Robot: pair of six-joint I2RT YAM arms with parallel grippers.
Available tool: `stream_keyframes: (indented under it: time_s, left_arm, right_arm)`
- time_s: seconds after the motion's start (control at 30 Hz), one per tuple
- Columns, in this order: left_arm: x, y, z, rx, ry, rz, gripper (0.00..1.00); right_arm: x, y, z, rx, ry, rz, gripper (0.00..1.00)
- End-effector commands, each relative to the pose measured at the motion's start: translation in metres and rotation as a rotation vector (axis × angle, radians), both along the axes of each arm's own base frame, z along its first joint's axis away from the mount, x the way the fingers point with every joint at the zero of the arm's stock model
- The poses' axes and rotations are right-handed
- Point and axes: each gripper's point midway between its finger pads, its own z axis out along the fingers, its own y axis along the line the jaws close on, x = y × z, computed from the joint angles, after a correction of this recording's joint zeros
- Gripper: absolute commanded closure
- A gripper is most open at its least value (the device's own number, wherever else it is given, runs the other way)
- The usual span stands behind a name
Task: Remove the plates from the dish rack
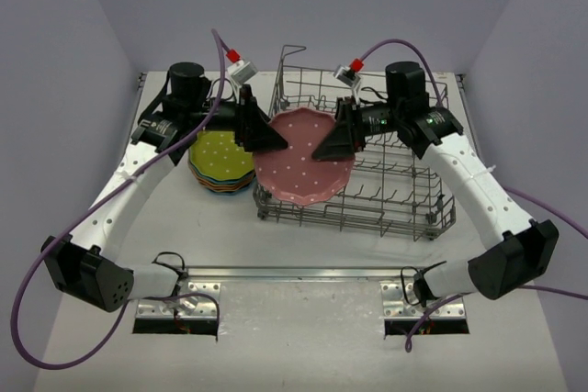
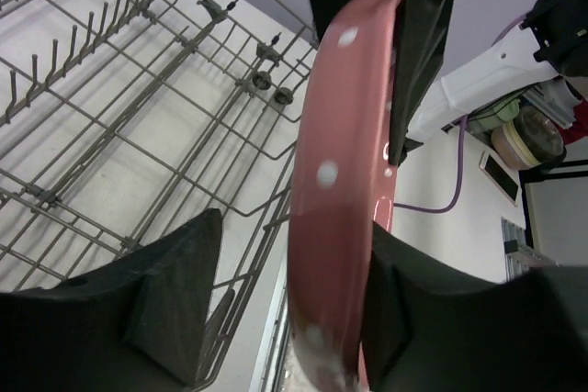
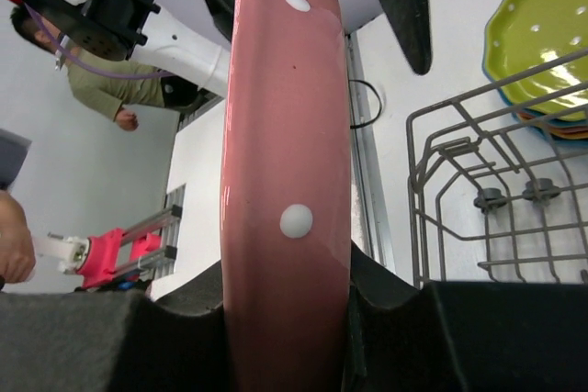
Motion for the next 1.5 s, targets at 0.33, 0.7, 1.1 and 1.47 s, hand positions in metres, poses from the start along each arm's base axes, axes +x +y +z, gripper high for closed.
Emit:
stream_keyframes:
  time_s: [0.33, 0.7, 1.1, 1.47]
  left_arm:
    - [-0.002, 0.024, -0.02, -0.004, 0.076, -0.027, 1.0]
    - [0.04, 0.12, 0.007, -0.205, 0.228, 0.104, 1.0]
    - [0.105, 0.189, -0.03, -0.159, 0.211, 0.383, 1.0]
    - [0.137, 0.225, -0.103, 0.07, 0.267, 0.646, 1.0]
  right_arm:
    - [0.014, 0.024, 0.03, 0.06, -0.122, 0.043, 1.0]
    - [0.021, 0.021, 0.028, 0.019, -0.136, -0.04, 0.26]
    - [0.017, -0.038, -0.03, -0.334, -0.394, -0.145, 0.17]
    - [-0.034, -0.081, -0.097, -0.536, -0.433, 0.038, 0.36]
